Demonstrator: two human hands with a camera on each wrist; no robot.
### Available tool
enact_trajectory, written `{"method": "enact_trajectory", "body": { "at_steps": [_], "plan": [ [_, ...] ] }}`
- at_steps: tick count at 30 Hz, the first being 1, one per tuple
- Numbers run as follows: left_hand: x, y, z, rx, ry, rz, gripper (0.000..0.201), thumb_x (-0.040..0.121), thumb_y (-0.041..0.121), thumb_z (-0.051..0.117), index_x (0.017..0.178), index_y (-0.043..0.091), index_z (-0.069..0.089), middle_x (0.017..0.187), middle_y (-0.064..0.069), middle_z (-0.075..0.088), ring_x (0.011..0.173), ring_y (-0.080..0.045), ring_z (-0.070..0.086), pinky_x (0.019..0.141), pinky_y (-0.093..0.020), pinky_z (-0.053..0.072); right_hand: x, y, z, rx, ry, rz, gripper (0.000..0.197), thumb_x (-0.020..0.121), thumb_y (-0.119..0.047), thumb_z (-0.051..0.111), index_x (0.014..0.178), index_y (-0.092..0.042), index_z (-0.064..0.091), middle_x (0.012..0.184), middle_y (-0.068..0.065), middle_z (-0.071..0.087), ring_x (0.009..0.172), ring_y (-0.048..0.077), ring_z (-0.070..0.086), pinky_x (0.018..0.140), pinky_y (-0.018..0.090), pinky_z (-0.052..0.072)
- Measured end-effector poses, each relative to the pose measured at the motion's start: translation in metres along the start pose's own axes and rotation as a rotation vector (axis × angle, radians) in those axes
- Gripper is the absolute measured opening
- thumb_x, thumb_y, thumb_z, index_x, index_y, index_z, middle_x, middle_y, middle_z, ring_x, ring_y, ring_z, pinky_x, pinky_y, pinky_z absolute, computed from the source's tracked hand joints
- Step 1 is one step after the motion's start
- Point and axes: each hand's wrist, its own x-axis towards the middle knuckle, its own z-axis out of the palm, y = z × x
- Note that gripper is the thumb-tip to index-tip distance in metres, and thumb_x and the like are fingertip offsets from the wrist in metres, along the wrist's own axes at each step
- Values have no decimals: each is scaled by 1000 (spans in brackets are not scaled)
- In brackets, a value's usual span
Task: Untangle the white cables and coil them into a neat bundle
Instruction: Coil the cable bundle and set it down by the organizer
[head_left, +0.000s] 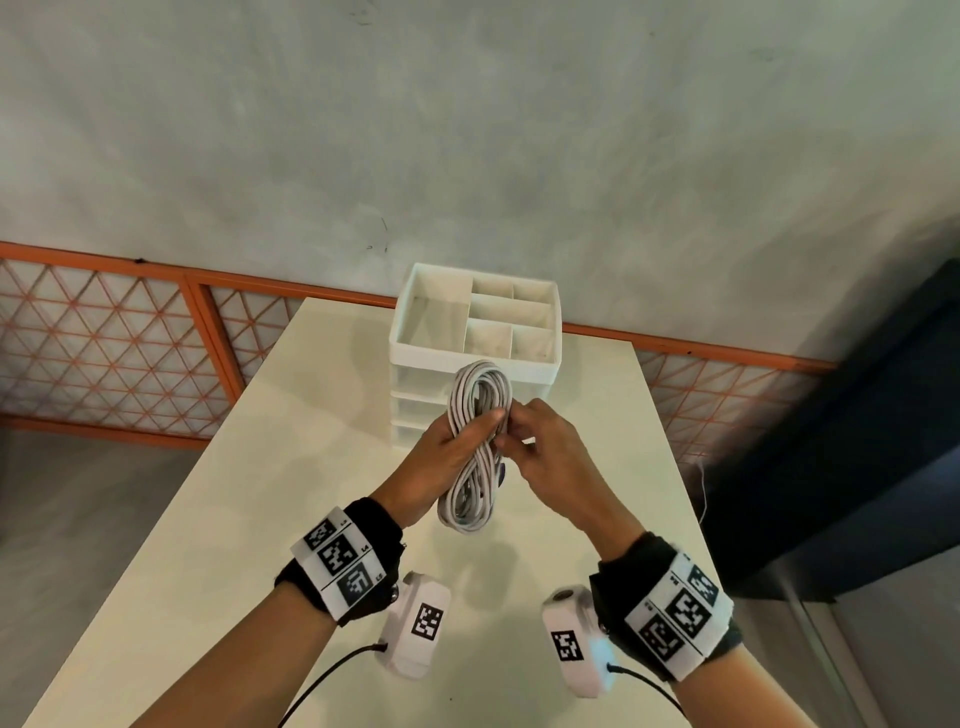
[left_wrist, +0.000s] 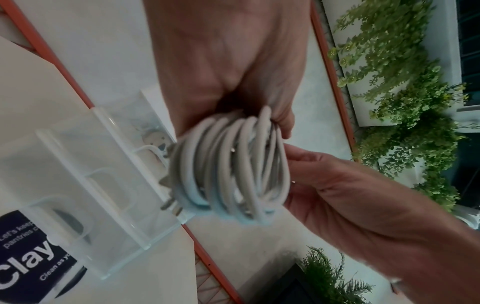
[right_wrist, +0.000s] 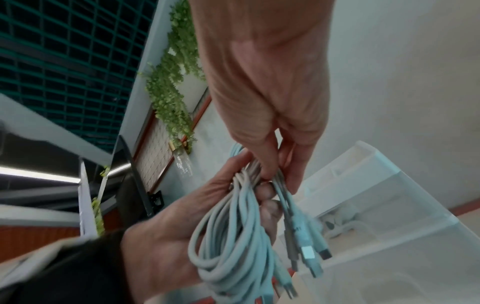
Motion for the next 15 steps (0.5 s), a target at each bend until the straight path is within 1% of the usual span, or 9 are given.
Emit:
{"method": "enact_trajectory", "body": {
  "at_steps": [2,4,6,8,9,11,12,13,15],
  "plan": [
    [2,0,0,-6,-16,15,33,94,36,48,108,9,62,94,-14,65,87,-26,62,78,-32,54,2,-4,2,-11,69,7,9,88,-2,56,94,-2,63,90,18,53,88,32,62,82,43,53],
    [3,2,-2,-28,-37,24,36,92,38,48,109,9,62,95,-13,64,90,-25,61,80,-32,53,2,-7,5,6,106,1,18,88,1,53,101,-7,64,88,16,51,90,31,61,82,39,52],
    [3,5,-2,-57,-48,-10,37,91,41,47,110,13,63,98,-13,64,94,-28,60,86,-39,52,1,-11,8,31,108,-21,31,89,3,49,112,-13,62,87,12,48,93,30,59,83,36,52],
    [3,6,-3,-51,-58,-22,39,93,43,45,112,13,61,106,-21,65,99,-37,62,94,-48,48,2,-13,11,51,111,-12,31,92,0,44,116,-14,59,85,4,44,92,27,57,81,33,51],
    [3,7,-4,-22,-57,-22,41,95,43,43,114,11,60,110,-26,64,103,-40,62,95,-49,48,2,-12,11,60,111,4,27,95,-3,41,114,-13,58,83,0,41,88,24,56,78,29,50],
    [4,8,-4,56,-49,-15,43,96,44,40,114,9,59,110,-28,63,104,-38,62,93,-44,51,5,-11,9,87,81,53,22,98,-9,37,103,-15,57,81,-4,37,80,16,52,73,21,45],
    [5,7,-4,85,-41,-10,42,96,43,40,112,9,59,109,-27,64,102,-36,63,90,-39,52,6,-12,6,116,51,84,21,99,-12,36,96,-17,55,82,-3,37,80,16,52,74,23,47],
    [4,7,-4,98,-35,-10,42,97,42,39,111,9,60,107,-27,64,99,-35,64,88,-37,53,7,-12,4,164,12,117,21,100,-15,35,92,-16,55,84,-1,38,83,21,55,77,31,50],
    [3,5,-4,77,-34,-6,38,97,40,39,105,11,63,97,-27,66,90,-37,66,83,-39,55,8,-12,-1,178,-71,161,26,101,-22,36,99,-11,59,90,3,42,93,29,57,86,41,51]
  ]
}}
